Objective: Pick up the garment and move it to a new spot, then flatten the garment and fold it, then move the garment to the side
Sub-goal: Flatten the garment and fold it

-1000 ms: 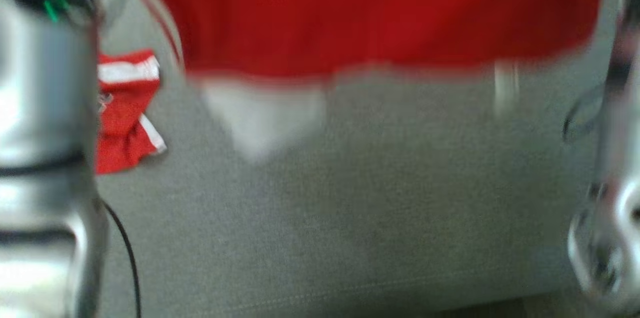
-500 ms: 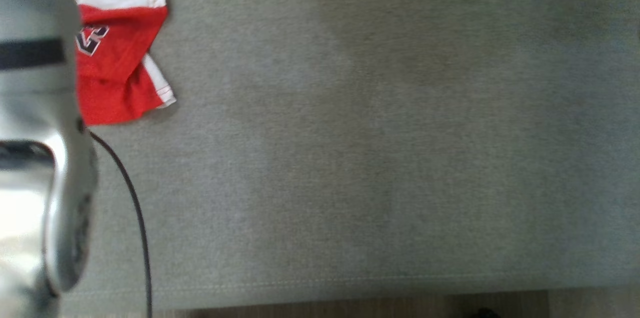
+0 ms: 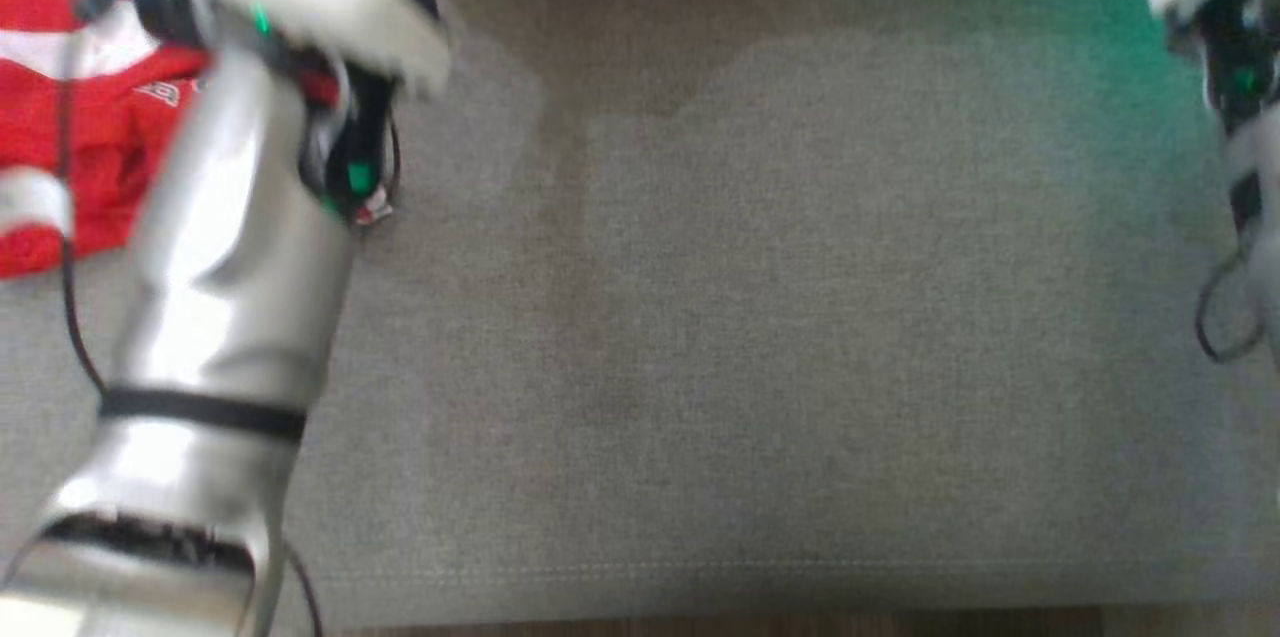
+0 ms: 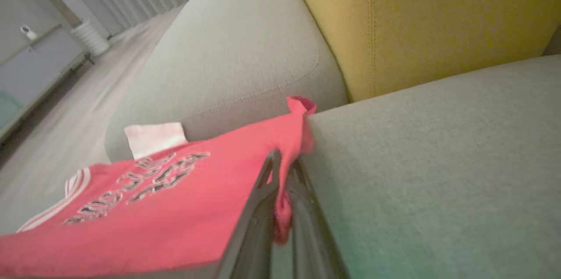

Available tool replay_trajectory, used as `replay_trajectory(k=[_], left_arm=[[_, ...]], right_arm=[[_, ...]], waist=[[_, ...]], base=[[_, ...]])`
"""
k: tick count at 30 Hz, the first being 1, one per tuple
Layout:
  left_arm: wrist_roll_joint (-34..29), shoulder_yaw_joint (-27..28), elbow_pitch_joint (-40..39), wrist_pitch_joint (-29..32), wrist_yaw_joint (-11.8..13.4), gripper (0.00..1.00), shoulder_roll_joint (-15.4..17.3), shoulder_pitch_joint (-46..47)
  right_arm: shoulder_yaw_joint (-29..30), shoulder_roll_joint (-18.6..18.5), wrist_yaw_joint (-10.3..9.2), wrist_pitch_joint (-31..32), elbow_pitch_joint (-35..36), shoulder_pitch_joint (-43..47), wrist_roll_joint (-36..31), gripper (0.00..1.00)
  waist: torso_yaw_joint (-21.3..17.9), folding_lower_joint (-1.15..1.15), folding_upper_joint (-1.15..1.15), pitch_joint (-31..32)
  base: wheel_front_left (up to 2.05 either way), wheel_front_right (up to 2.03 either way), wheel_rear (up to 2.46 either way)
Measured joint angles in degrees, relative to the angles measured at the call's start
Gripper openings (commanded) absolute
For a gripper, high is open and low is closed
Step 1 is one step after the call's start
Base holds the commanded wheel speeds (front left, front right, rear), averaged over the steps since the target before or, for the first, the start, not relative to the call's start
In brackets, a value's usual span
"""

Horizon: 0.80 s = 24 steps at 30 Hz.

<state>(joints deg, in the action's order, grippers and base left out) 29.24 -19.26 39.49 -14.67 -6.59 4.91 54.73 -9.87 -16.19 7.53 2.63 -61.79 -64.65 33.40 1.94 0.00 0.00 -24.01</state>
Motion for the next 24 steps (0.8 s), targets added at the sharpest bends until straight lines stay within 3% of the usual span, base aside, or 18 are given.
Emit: replay_trajectory(k=[6,14,24], left_arm=[[0.6,-6.4,-1.2,2.8,-0.5,0.00,3.6,-9.8],[5.6,-15.9,-12.5,8.7,-0.9,0.00,11.2,-20.3],[12.1,-22.9,-26.3,16.1,-0.9,0.00,20.1,-28.3]], right_arm=[[-10.0,-5.2,0.00,4.9,4.0,8.7,1.4,0.00],[-18.8,-11.9,0.00,8.1,9.1,16.7,4.0,0.00],[-24.0,-14.9,0.00,12.8,12.6,23.6,9.2,0.00]], waist=[[0.0,0.00,0.00,4.6],[0.1,0.00,0.00,9.8],[0.0,0.00,0.00,14.5]], base=[[0.00,0.00,0.00],[0.00,0.00,0.00],[0.00,0.00,0.00]])
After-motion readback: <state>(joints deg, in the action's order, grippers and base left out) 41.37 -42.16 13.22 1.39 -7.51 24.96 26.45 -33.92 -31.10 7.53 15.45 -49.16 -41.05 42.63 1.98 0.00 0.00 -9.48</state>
